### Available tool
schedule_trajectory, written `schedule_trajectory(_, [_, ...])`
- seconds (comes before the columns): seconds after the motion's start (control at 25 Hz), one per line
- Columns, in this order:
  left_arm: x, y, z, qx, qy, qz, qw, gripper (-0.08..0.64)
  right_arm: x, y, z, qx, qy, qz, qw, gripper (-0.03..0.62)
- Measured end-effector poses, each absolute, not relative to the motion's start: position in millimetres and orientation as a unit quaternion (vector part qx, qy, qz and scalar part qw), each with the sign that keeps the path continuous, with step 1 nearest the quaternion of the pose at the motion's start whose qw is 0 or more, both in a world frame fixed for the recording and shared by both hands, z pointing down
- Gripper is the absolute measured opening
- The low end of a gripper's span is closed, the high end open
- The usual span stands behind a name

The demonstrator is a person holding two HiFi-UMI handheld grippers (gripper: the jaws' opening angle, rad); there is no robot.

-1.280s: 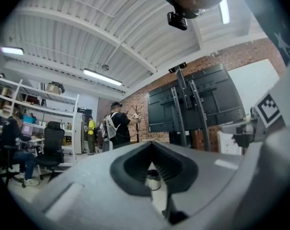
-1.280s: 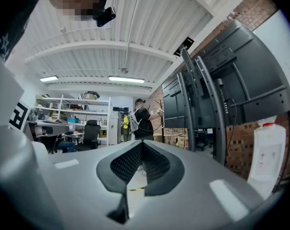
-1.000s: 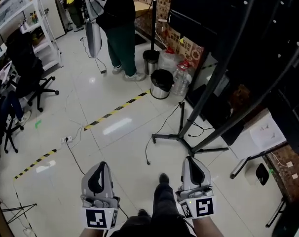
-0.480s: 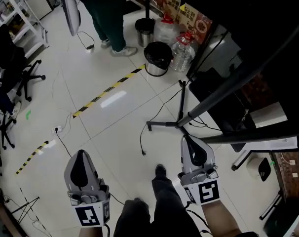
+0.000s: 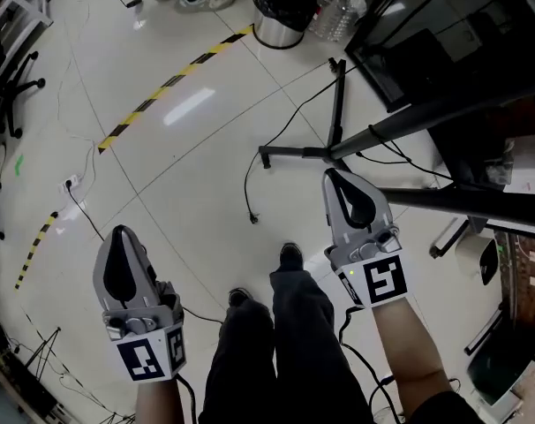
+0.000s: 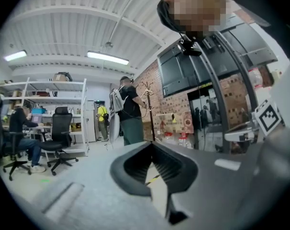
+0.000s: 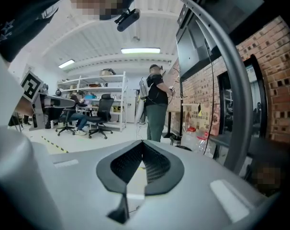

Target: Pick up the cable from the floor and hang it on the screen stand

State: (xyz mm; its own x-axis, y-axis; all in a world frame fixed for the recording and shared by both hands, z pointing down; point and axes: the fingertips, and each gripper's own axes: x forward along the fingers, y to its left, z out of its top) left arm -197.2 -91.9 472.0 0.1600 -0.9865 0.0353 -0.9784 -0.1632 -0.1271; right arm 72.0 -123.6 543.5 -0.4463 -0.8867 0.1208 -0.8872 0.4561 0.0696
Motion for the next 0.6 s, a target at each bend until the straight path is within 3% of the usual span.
schedule_trajectory(0.24, [-223,-91,595,-0.759,0.646,-0.076,0.021,0.005,68,-117,668,0.524,-0.847,0.028,0.092,0.006])
schedule_trajectory(0.6, [-226,-110,715,-0.771,0.634,-0.061,-0.003,0.005,54,-135,776,0.514,-0.854,0.043,0.071,0.006])
